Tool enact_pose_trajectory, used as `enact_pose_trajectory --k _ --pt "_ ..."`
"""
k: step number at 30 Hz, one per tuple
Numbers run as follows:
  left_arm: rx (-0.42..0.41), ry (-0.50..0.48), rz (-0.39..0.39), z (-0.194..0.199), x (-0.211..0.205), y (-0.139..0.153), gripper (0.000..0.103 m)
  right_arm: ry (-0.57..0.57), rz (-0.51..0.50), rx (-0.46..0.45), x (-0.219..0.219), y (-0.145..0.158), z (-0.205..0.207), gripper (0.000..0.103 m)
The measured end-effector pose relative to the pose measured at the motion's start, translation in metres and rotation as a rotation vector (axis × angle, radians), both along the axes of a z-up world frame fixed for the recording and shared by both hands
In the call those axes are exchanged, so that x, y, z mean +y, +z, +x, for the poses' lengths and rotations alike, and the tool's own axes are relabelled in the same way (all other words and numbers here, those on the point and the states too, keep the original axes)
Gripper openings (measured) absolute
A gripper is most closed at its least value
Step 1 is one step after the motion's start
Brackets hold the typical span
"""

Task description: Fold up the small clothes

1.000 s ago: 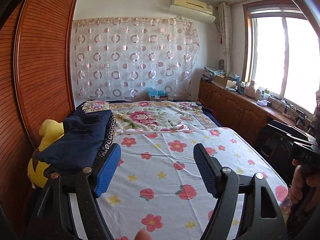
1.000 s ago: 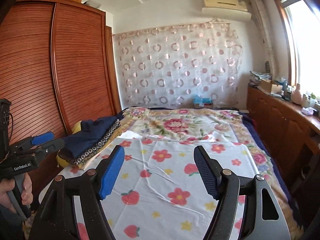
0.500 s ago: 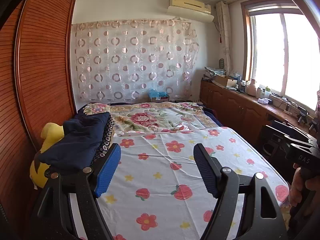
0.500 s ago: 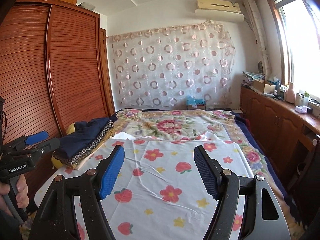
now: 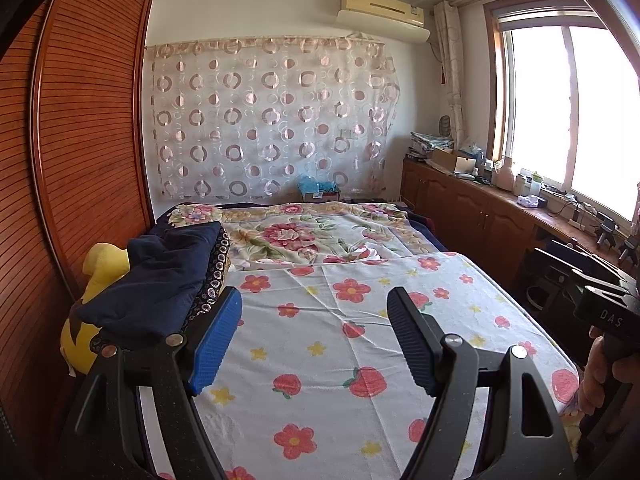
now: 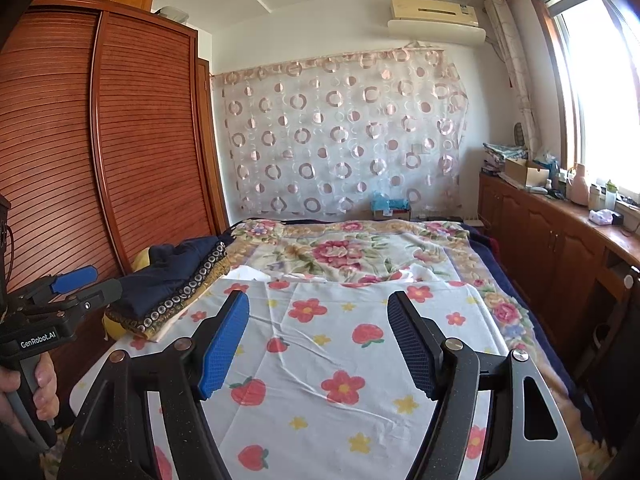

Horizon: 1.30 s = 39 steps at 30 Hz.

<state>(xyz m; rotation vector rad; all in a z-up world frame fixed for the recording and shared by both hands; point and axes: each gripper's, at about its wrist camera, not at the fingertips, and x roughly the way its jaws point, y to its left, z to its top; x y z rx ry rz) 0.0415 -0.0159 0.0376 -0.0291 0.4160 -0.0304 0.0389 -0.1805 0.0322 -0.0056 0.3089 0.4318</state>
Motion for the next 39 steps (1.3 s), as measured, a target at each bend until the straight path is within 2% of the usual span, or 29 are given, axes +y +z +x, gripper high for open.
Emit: enact_pose_trajectory --k 20,39 --pt "0.001 -0.001 0.001 0.000 0.000 -0.001 0.076 0.009 -0.004 -0.002 -0.025 0.004 0.007 0.074" --pt "-0.001 -0.002 0.004 0.000 0.000 -0.002 0.076 0.013 -0.004 -0.003 -0.031 0.004 0.008 0.074"
